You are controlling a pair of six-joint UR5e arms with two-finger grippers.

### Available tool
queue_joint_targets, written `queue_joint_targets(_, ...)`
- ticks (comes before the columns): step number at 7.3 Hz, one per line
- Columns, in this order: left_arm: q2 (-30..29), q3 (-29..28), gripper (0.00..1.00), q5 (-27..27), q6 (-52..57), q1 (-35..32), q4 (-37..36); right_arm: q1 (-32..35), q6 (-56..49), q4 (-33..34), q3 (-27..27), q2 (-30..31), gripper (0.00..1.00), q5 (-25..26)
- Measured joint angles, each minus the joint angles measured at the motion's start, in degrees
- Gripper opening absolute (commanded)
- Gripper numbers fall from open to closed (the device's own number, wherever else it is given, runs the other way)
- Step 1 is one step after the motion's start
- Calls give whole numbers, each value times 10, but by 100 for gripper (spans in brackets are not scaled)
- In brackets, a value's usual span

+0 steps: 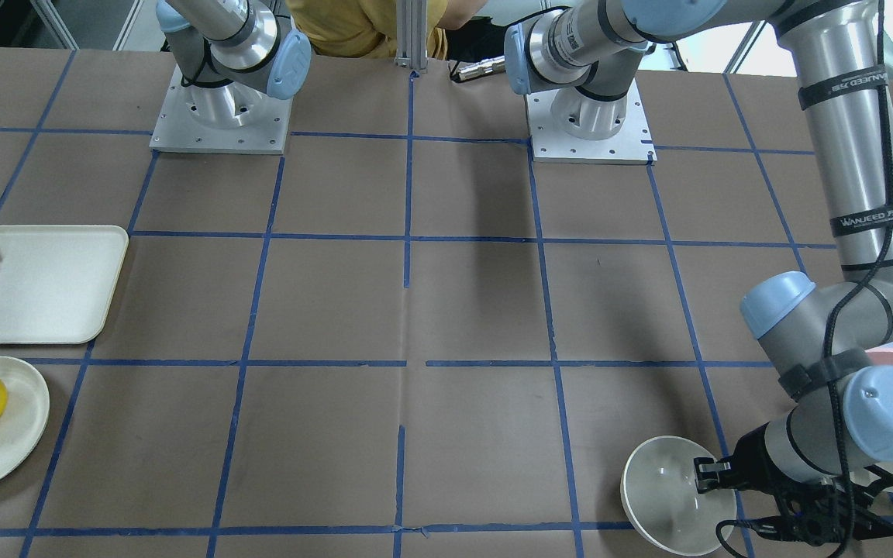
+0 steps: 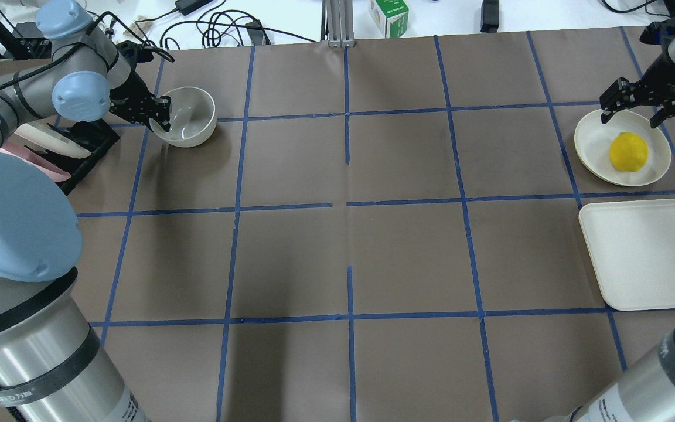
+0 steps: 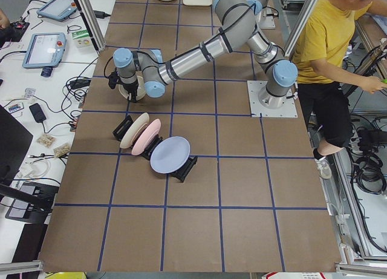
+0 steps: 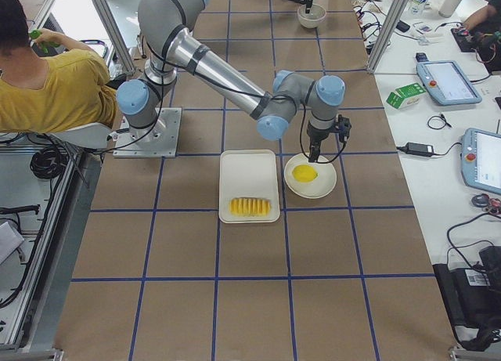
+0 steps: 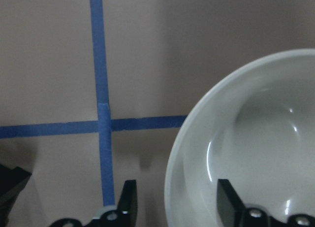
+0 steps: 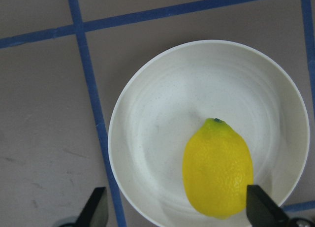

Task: Place bowl and put lemon in it

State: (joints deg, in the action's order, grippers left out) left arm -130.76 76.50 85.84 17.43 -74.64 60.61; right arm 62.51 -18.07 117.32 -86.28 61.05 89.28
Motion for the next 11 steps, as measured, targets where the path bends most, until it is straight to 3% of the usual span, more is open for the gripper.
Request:
queue_joint_targets(3,13,-3,0,-8,0,-3,20,-13,-11,26,1,-38,100,0)
queue_joint_targets(5,44,2,0,-49,0,-20,78,-21,-15,39,0,-57,100,1)
queue_joint_targets(6,62,12,0,-78,-6,-42,101,-26,-21,42,0,-65,89,2)
queue_joint_targets(7,82,30,0,-93,-33,-77,109,-29,-25,44,0,-71,42,3)
queue_joint_targets(8,100,57,0,-100,-85,-119,106,-30,-26,42,0,-74,2,5)
queue_joint_targets(11,136,149,0,-82,-264,-245,-1,-31,-25,-8,2,-61,0,9)
